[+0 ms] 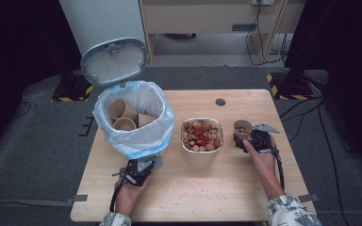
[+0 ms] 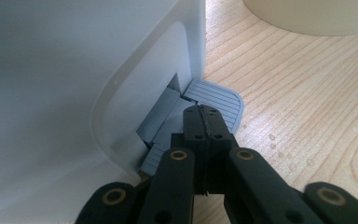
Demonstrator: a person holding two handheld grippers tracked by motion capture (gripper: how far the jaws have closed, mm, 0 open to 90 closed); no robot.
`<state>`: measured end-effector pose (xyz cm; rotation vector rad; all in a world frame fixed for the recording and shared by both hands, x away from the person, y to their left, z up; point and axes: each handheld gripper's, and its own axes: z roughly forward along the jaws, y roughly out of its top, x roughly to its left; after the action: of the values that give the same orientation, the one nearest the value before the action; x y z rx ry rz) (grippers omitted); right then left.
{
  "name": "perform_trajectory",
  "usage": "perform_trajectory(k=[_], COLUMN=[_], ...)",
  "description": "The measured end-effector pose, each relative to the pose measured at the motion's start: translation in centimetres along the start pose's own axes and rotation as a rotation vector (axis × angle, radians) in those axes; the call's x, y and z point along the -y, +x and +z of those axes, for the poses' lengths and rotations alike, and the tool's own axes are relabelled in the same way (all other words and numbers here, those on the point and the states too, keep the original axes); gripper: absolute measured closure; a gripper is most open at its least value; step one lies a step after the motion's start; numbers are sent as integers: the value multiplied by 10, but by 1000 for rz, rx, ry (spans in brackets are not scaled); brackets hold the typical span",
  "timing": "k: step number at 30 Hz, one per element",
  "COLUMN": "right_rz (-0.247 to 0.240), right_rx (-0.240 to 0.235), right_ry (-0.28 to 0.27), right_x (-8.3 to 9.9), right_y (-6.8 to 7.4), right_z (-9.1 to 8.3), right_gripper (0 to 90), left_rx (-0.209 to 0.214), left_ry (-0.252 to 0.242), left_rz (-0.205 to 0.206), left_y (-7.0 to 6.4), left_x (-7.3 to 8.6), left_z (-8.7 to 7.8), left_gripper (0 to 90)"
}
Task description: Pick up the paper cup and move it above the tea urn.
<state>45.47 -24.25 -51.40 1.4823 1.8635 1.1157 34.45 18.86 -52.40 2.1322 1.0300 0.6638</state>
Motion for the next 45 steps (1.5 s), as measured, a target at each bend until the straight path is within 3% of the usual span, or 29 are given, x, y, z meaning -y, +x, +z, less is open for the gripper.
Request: perform_trajectory(k=[8, 21, 29, 32, 45], right_rz=[16, 19, 5, -24, -75], right_rx=[28, 24, -23, -44, -73], right_ry=[-50, -101, -111, -113, -115], right_x=[2, 0, -5, -11, -23], right_y=[1, 5, -1, -2, -7], right_z=[13, 29, 18, 11, -10], right_gripper=[126, 239, 275, 282, 296], left_rx=[0, -1, 1, 2, 4], left_ry=[0, -4, -3, -3, -3], left_rz=[-3, -7, -7, -8, -12], left_y=[0, 0, 0, 0, 1], left_x=[0, 0, 0, 0, 0], left_z=[0, 0, 0, 0, 0], left_gripper=[895, 895, 895, 895, 896])
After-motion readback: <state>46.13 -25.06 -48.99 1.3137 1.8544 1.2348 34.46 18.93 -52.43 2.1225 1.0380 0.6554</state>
